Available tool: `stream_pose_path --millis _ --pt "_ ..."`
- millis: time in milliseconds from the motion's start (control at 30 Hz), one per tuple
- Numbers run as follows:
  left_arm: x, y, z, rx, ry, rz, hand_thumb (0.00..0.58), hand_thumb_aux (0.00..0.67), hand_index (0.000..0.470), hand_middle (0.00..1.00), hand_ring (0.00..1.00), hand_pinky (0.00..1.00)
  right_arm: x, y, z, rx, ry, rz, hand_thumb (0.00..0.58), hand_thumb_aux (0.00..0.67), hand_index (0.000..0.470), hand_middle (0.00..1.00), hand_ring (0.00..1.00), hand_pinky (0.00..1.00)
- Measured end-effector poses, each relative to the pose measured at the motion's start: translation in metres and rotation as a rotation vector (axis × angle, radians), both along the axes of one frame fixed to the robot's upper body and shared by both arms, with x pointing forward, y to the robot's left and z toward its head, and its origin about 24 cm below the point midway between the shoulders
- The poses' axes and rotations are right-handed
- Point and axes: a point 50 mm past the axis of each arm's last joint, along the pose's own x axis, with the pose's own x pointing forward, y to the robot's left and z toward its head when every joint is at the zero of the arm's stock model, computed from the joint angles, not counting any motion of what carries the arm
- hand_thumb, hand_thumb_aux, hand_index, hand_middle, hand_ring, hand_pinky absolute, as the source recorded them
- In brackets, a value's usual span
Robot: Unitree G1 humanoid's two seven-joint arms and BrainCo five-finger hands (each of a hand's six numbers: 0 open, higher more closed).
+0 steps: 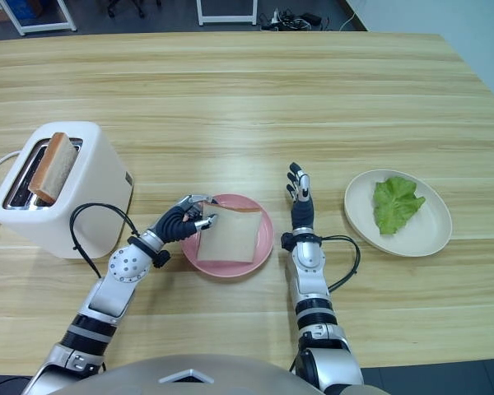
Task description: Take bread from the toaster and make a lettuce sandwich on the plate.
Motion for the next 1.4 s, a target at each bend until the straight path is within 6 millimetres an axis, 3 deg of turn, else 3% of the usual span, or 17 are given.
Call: stream_pose_path --millis 167,267,367,467,533,600,700,767,800,867,900,933,1100,1233,1400 --pt "0.001 -0.001 -0.003 0.164 -0.04 0.06 0.0 0.0 0.0 0.0 0.0 0.0 0.0 0.001 0.001 -0.007 -0.005 0.002 0.0 0.0 0.0 0.0 0.0 0.0" --pt "0.004 0.002 0.001 0.303 -0.157 0.15 0.0 0.0 0.0 0.0 0.0 0.0 0.0 0.003 0.001 -0.004 -0.006 0.008 0.0 0.0 0.0 0.0 0.0 0.0" --pt "0.009 0.008 0.017 0.364 -0.331 0.259 0.0 0.0 0.0 0.0 0.0 0.0 -0.001 0.003 0.001 -0.004 -0.005 0.009 0.0 0.0 0.0 0.0 0.0 0.0" --pt "0.003 0.008 0.053 0.238 -0.609 0.329 0.0 0.0 0.0 0.0 0.0 0.0 -0.002 0.002 0.004 -0.014 -0.022 0.01 0.0 0.0 0.0 0.0 0.0 0.0" --pt "-0.01 0.002 0.082 0.024 -0.743 0.299 0.0 0.0 0.0 0.0 0.0 0.0 -0.005 -0.002 0.023 -0.066 -0.128 0.026 0.0 0.0 0.0 0.0 0.0 0.0" --pt "-0.013 0.0 0.085 -0.145 -0.678 0.266 0.0 0.0 0.0 0.0 0.0 0.0 -0.01 -0.01 0.048 -0.131 -0.264 0.017 0.0 0.0 0.0 0.0 0.0 0.0" --pt "-0.013 0.002 0.079 -0.395 -0.485 0.245 0.0 0.0 0.0 0.0 0.0 0.0 -0.027 -0.037 0.101 -0.316 -0.51 -0.091 0.0 0.0 0.0 0.0 0.0 0.0" --pt "-0.008 0.007 0.066 -0.524 -0.353 0.261 0.0 0.0 0.0 0.0 0.0 0.0 -0.048 -0.065 0.14 -0.549 -0.663 -0.248 0.0 0.0 0.0 0.0 0.0 0.0" --pt "-0.005 0.014 0.052 -0.58 -0.265 0.302 0.0 0.0 0.0 0.0 0.0 0.0 -0.064 -0.084 0.166 -0.763 -0.745 -0.367 0.0 0.0 0.0 0.0 0.0 0.0" --pt "-0.005 0.019 0.037 -0.589 -0.199 0.335 0.0 0.0 0.0 0.0 0.0 0.0 -0.068 -0.104 0.178 -0.986 -0.721 -0.473 0.0 0.0 0.0 0.0 0.0 0.0" --pt "-0.005 0.019 0.035 -0.59 -0.189 0.336 0.0 0.0 0.0 0.0 0.0 0.0 -0.062 -0.113 0.173 -1.091 -0.639 -0.5 0.0 0.0 0.0 0.0 0.0 0.0" --pt "-0.005 0.017 0.033 -0.601 -0.186 0.335 0.0 0.0 0.0 0.0 0.0 0.0 -0.05 -0.137 0.155 -1.279 -0.419 -0.529 0.0 0.0 0.0 0.0 0.0 0.0" --pt "-0.006 0.012 0.03 -0.618 -0.181 0.334 0.0 0.0 0.0 0.0 0.0 0.0 -0.028 -0.195 0.091 -1.536 0.103 -0.516 0.0 0.0 0.0 0.0 0.0 0.0" --pt "-0.008 0.01 0.02 -0.6 -0.148 0.349 0.0 0.0 0.0 0.0 0.0 0.0 -0.019 -0.2 0.044 -1.595 0.345 -0.401 0.0 0.0 0.0 0.0 0.0 0.0" --pt "-0.009 0.013 0.016 -0.588 -0.134 0.357 0.0 0.0 0.0 0.0 0.0 0.0 -0.012 -0.205 0.025 -1.609 0.465 -0.372 0.0 0.0 0.0 0.0 0.0 0.0"
